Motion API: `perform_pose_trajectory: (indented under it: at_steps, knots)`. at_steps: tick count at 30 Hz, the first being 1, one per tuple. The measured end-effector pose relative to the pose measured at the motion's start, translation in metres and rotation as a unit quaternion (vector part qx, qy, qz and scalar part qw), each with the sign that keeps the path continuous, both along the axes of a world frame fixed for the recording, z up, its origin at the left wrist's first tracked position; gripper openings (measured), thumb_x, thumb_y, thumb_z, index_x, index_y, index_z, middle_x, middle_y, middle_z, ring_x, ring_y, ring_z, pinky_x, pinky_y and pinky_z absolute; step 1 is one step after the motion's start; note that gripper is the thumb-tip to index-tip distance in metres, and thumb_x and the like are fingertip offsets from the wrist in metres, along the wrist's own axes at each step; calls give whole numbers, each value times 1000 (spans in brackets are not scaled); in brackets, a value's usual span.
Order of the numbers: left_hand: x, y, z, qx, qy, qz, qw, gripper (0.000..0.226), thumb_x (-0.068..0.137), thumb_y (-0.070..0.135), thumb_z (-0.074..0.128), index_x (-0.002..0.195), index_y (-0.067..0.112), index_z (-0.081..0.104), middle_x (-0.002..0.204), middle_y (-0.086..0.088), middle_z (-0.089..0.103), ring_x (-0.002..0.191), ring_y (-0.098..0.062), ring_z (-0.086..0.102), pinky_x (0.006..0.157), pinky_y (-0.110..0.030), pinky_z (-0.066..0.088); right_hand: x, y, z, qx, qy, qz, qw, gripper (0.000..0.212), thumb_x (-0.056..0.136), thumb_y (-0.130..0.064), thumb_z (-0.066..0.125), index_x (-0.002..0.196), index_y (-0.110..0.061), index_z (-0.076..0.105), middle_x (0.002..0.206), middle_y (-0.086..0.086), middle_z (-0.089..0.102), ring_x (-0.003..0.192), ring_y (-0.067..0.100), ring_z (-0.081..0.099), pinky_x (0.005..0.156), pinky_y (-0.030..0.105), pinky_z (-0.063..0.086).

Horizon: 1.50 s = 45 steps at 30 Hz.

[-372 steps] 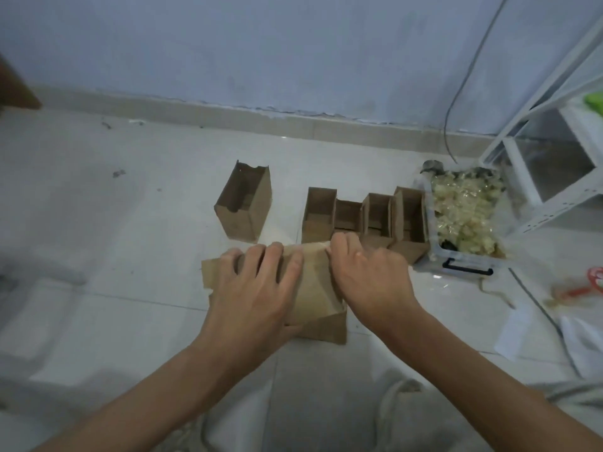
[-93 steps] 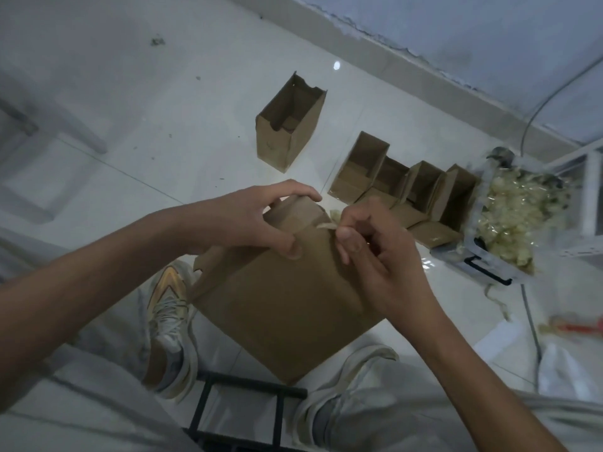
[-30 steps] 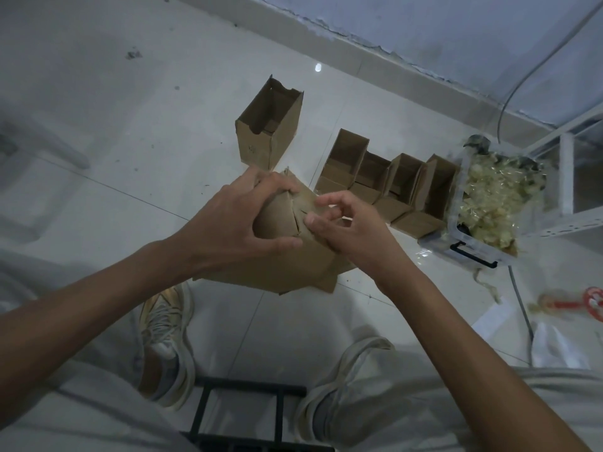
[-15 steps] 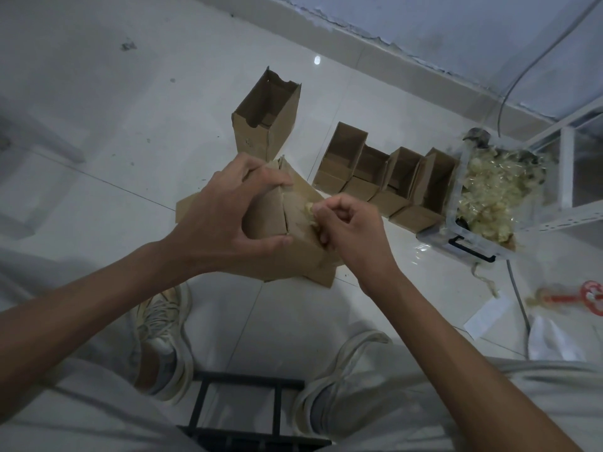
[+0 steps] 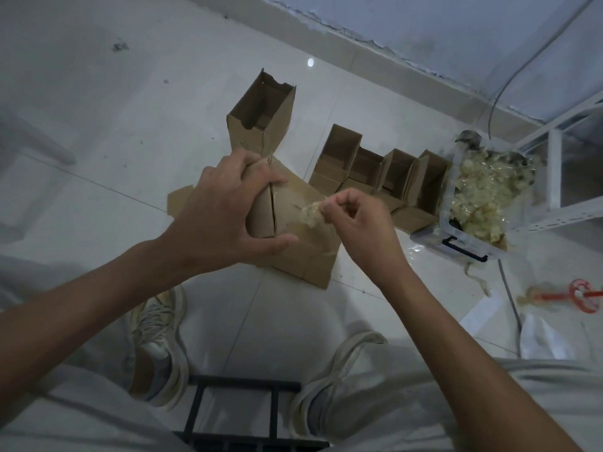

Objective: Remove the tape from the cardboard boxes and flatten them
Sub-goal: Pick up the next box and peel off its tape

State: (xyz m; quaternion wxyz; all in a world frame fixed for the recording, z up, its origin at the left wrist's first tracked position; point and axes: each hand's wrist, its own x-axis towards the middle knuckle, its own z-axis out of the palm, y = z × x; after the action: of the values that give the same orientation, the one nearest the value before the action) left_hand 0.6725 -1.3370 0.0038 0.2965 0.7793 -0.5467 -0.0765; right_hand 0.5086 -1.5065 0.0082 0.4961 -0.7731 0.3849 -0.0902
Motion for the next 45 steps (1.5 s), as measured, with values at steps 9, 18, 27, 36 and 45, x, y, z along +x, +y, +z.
perform_pose_trajectory:
  at_steps: [9, 18, 27, 36, 45]
  knots:
    - [-7, 2, -5, 3, -82, 1, 997, 85, 76, 83, 63, 131, 18, 56, 132, -14, 52, 114, -27, 52, 92, -49, 47, 9, 23, -8, -262, 27, 85, 961, 18, 102, -32, 65, 90, -19, 61, 77, -9, 64, 69, 8, 61, 65, 25, 53]
    - [-8, 3, -10, -15, -87, -7, 996, 83, 75, 81, 65, 131, 20, 53, 132, -17, 53, 114, -30, 53, 93, -51, 46, 9, 18, -4, 199, 12, -28, 980, 38, 93, -36, 77, 119, -12, 63, 92, 4, 76, 69, 10, 68, 58, 23, 51]
    - [-11, 5, -9, -29, -96, -32, 994, 80, 77, 78, 65, 130, 20, 52, 133, -20, 53, 117, -33, 53, 95, -52, 43, -1, 26, -1, 298, 9, -74, 952, 36, 88, -34, 84, 108, -6, 72, 80, 3, 72, 67, 10, 61, 63, 26, 50]
    - [-16, 4, -11, -15, -133, -81, 988, 78, 80, 78, 64, 129, 18, 54, 134, -23, 55, 119, -38, 53, 97, -54, 39, -7, 12, -11, 392, 26, -92, 915, 24, 89, -17, 81, 106, -1, 73, 67, 4, 59, 59, 13, 53, 55, 24, 51]
    - [-5, 6, 1, -24, -45, -8, 999, 75, 74, 74, 71, 118, 13, 68, 129, -17, 55, 112, -29, 54, 92, -46, 47, -13, -26, -3, 125, 5, -22, 992, 21, 94, -32, 76, 97, -12, 71, 84, -7, 72, 74, 7, 64, 64, 17, 53]
